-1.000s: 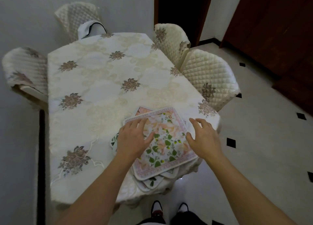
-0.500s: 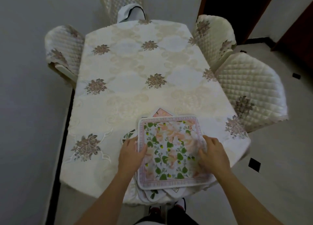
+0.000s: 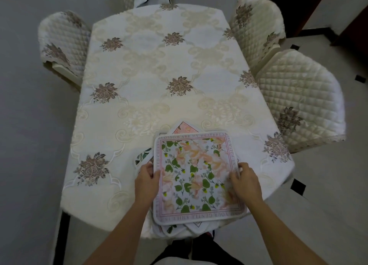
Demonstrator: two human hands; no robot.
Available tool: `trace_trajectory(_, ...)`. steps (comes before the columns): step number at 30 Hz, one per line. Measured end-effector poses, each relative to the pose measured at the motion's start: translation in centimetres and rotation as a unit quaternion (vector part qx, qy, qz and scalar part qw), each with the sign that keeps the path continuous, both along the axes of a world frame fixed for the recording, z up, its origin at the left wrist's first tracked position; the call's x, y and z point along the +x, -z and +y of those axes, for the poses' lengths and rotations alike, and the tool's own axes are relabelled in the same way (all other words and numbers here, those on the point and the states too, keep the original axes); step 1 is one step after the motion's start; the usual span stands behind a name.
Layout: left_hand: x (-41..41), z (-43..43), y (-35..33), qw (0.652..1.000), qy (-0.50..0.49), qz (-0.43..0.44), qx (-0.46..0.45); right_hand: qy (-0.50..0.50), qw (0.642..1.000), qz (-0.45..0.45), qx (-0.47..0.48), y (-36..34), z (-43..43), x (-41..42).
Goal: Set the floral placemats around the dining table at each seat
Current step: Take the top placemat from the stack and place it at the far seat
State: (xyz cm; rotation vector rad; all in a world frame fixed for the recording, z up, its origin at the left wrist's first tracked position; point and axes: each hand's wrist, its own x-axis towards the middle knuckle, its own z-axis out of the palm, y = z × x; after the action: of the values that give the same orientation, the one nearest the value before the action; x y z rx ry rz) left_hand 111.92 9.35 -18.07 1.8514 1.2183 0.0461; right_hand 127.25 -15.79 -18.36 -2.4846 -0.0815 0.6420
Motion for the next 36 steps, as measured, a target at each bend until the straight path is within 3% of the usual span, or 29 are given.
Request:
trace_trajectory(11,0.5,-1.3,-0.7,0.992,-0.009,-0.090,-0.082,0.084,0.978,0.094,0.168,-1.2,0.2,0.2)
trace_trajectory(25,6.7,-0.7,-11.2,0.974,0.075,-0.214,0.000,0.124,0.952,-0.013,0.278,-10.1,-1.4,3.9)
trace_trajectory(36,8.7,-3.7,-13.1,0.956,0.179,-0.231,0.000,0.211,0.934,-0.055,0.283,-11.8,-6.7,1.3)
